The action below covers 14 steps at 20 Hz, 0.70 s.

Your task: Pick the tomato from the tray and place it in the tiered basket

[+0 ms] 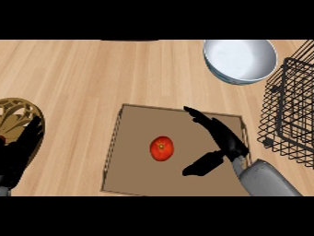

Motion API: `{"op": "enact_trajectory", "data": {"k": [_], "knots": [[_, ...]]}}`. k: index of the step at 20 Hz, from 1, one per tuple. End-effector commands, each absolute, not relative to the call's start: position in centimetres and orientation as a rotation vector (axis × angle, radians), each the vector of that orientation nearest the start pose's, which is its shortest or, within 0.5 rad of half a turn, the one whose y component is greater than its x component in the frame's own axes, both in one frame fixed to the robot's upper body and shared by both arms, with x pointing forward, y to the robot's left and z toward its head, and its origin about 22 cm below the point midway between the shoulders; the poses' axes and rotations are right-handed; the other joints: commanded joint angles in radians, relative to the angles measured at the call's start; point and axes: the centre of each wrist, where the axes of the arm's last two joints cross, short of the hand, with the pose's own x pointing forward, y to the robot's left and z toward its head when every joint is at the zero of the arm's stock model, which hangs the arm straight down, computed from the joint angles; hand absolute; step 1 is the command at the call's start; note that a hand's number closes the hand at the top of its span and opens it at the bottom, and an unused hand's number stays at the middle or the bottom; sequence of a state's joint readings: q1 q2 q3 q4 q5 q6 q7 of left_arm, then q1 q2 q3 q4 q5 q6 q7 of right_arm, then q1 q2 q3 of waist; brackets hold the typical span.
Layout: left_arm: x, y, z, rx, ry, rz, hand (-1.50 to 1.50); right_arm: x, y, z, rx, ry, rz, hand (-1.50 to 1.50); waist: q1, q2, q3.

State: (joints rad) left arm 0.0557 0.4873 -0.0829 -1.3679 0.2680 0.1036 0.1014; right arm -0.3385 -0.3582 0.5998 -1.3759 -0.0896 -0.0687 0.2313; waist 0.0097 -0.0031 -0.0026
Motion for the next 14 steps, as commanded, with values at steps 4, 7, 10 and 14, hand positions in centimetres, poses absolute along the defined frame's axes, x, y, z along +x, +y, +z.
{"op": "enact_trajectory", "data": {"k": [4, 7, 10, 14], "knots": [[21.8, 36.8, -1.7, 0.266, -1.192, -0.037, 0.00, 29.4, -12.4, 6.1, 0.022, -1.202, 0.856, -1.50, -0.006, 0.002, 0.002], [22.5, 36.2, -2.2, 0.280, -1.206, -0.070, 0.00, 31.4, -11.3, 8.0, 0.057, -1.106, 0.900, -1.50, -0.006, 0.004, 0.002], [21.6, 37.1, -0.6, 0.272, -1.198, -0.086, 0.00, 30.5, -10.8, 6.5, 0.071, -1.008, 0.944, -1.50, -0.001, 0.002, 0.003], [22.5, 37.1, 0.4, 0.288, -1.200, -0.060, 0.00, 29.3, -11.3, 7.4, -0.001, -0.978, 0.974, -1.50, -0.007, 0.001, 0.003]]}}
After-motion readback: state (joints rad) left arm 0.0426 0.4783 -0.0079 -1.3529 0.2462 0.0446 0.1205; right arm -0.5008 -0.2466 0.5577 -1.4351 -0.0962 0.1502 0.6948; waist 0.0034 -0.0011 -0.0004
